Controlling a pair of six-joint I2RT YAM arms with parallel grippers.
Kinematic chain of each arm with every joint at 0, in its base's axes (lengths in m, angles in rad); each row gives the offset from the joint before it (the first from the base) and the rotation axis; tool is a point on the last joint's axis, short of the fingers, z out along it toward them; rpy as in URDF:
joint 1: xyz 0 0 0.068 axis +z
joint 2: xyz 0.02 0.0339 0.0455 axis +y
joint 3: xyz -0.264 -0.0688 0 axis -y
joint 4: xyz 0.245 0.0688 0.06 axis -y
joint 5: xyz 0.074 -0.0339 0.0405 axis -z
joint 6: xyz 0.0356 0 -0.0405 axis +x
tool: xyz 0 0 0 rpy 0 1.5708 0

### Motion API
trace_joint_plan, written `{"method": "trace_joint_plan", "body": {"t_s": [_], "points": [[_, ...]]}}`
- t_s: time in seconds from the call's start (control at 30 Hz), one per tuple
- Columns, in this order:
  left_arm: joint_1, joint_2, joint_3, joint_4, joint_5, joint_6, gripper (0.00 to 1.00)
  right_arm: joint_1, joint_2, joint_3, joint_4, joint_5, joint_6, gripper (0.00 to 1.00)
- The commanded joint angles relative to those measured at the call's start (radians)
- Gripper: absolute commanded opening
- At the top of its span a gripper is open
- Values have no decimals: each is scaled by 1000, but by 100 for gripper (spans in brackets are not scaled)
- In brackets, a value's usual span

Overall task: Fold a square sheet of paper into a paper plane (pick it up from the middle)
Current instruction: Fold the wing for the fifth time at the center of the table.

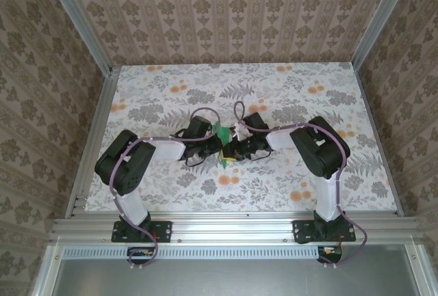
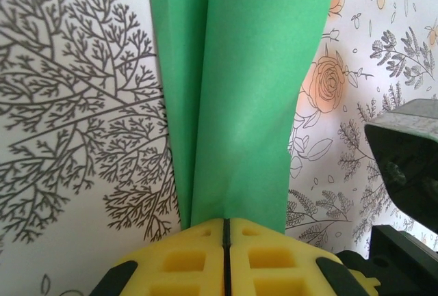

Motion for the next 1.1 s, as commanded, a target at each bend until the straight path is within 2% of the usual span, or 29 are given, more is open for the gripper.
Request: {"method": "trace_joint_plan", "body": {"t_s": [0.0,0.2,0.3,0.73,1.07], "points": [[-2,49,1,-117,-23,19,10,-7,-74,-2,-89,61,1,19],[-5,56,16,-132,-16,18,10,-1,-190,-37,-189,187,-46,19],[-7,55,21,-133,-13,17,9,18,-208,-41,-201,216,-51,15],[-8,46,26,-114,1,-2,9,82,-103,-17,-98,145,23,13],[-7,7,60,-135,-11,13,12,81,-82,-53,-166,203,-13,12]]}}
